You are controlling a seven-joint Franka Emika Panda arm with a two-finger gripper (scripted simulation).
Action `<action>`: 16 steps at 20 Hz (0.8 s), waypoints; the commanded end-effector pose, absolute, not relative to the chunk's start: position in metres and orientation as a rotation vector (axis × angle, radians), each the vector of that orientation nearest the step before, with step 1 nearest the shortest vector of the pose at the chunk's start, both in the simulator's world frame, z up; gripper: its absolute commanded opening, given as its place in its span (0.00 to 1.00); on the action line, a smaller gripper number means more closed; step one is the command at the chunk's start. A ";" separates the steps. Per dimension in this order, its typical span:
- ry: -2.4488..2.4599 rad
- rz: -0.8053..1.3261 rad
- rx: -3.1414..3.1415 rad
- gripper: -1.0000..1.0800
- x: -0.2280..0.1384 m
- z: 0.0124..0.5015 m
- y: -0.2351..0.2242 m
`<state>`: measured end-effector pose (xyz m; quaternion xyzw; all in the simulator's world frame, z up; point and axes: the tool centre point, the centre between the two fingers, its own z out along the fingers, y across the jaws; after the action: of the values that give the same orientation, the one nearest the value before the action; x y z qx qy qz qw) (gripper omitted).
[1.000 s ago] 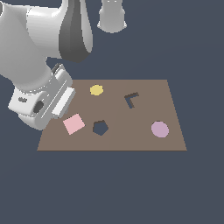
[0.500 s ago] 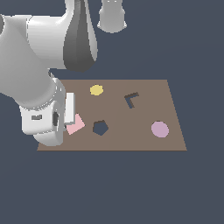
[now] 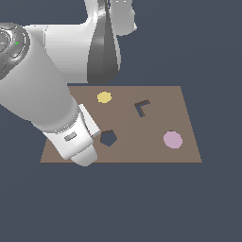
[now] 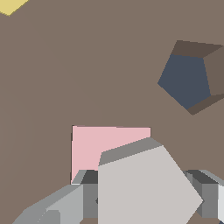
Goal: Insert a designated object into the corresponding slot on a board.
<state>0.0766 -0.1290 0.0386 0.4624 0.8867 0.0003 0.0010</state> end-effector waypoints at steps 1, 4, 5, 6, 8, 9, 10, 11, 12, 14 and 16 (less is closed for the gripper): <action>2.867 0.001 1.279 0.00 0.082 0.039 -0.116; 2.948 0.001 1.078 0.00 0.085 0.040 -0.101; 2.971 0.001 1.014 0.00 0.085 0.040 -0.096; 2.991 0.001 0.953 0.00 0.085 0.040 -0.092; 3.026 0.001 0.835 0.00 0.085 0.040 -0.083; 3.041 0.001 0.780 0.00 0.085 0.040 -0.079; 3.054 0.001 0.727 0.00 0.085 0.040 -0.075; 3.066 0.001 0.676 0.00 0.084 0.040 -0.071; 3.076 0.001 0.628 0.00 0.084 0.040 -0.068; 3.093 0.001 0.539 0.00 0.082 0.040 -0.061; 3.106 0.001 0.460 0.00 0.080 0.040 -0.056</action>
<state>0.0815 -0.0601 0.0401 0.1673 0.9859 0.0004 0.0006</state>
